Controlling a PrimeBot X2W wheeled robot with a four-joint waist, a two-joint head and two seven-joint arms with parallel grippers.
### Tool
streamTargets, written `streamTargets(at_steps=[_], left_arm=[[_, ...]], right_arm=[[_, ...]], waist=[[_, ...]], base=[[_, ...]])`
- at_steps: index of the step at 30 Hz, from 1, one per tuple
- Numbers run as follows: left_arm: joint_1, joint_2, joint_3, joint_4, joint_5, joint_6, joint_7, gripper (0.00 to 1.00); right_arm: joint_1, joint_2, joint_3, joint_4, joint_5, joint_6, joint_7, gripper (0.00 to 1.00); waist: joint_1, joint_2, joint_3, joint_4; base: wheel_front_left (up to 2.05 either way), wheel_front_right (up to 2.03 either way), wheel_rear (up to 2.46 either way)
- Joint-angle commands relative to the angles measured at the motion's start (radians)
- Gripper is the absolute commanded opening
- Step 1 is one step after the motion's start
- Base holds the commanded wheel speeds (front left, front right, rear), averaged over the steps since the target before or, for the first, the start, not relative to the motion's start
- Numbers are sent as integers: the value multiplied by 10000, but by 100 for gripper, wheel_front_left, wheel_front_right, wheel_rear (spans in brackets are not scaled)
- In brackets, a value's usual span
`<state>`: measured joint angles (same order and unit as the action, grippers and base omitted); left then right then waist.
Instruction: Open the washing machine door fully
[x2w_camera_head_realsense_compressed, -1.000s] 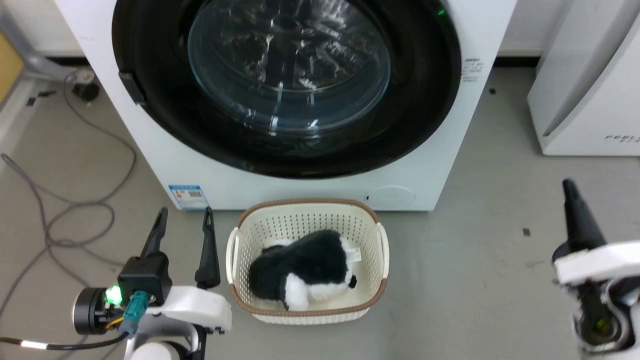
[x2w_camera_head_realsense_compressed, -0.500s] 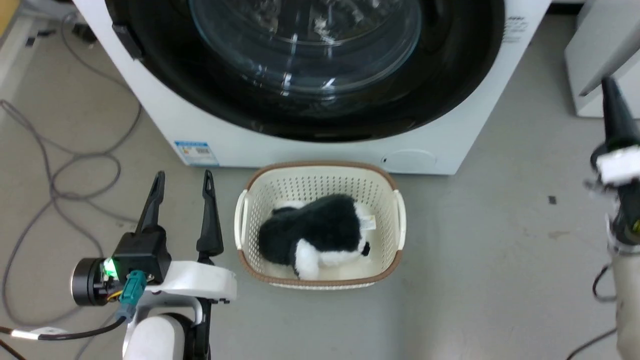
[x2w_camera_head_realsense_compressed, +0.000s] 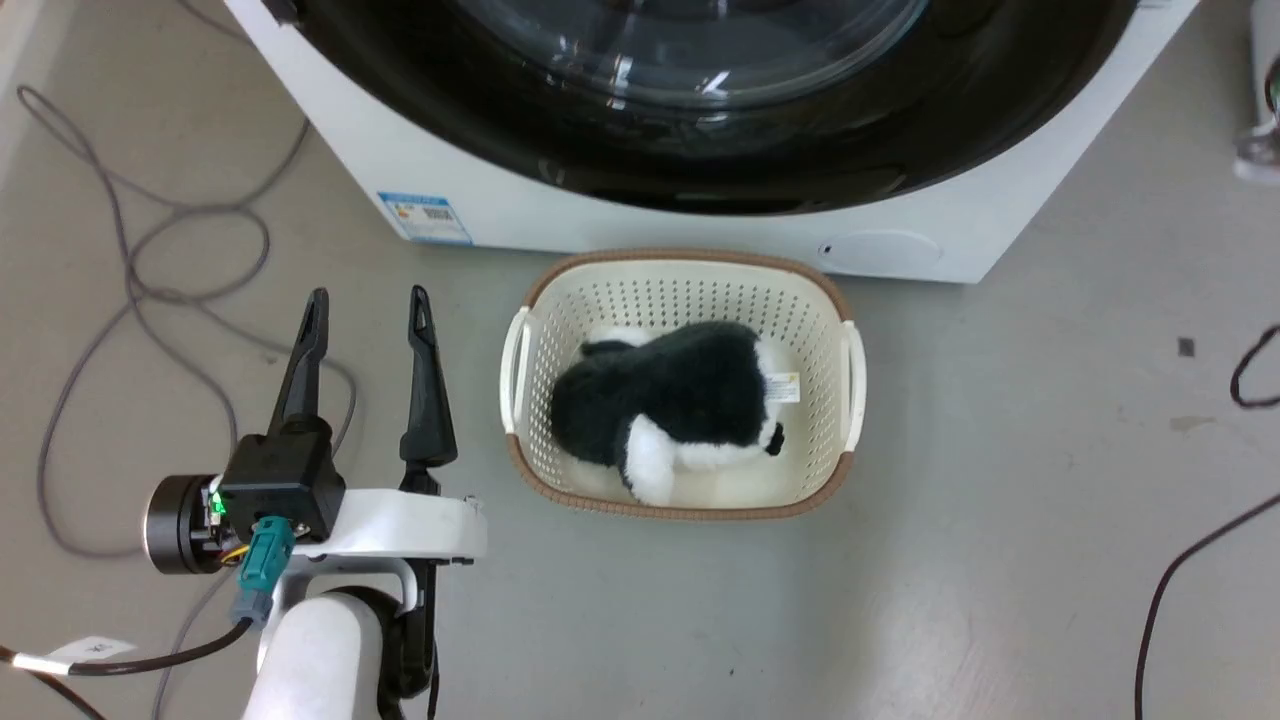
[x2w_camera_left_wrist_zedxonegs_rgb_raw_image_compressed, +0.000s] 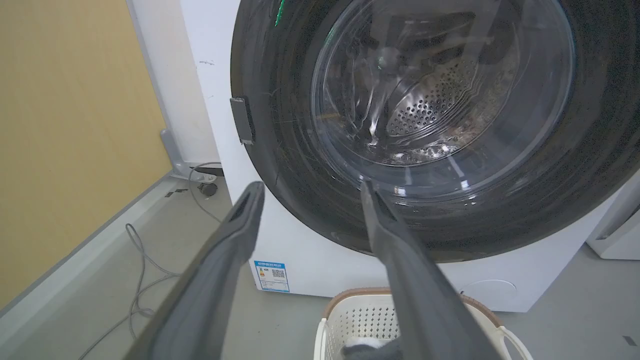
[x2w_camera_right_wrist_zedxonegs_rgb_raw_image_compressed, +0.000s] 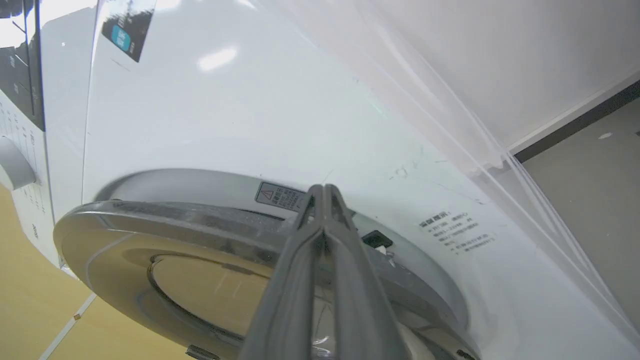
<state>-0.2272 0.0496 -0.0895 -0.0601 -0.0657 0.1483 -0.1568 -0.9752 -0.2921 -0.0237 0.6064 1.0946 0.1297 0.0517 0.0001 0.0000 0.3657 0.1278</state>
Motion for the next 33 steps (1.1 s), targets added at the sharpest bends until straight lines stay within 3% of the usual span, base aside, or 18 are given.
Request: streamTargets(at_steps=[1, 12, 33], left_arm=[[-203, 6, -53, -62, -91, 97, -97, 100], [-581, 6, -205, -103, -195, 354, -327, 100], [-593, 6, -206, 153, -318, 506, -766, 100]], right_arm=[[-445, -99, 75, 214, 292, 8, 33, 0], [-1698, -138, 732, 1029, 1317, 8, 733, 0], [-2213, -246, 1866, 1766, 4050, 9, 3996, 0]], waist=[[-1, 0, 122, 68], [-1, 0, 600, 236], [-1, 0, 247, 159]], base=[[0, 0, 0], [0, 0, 0], [0, 0, 0]])
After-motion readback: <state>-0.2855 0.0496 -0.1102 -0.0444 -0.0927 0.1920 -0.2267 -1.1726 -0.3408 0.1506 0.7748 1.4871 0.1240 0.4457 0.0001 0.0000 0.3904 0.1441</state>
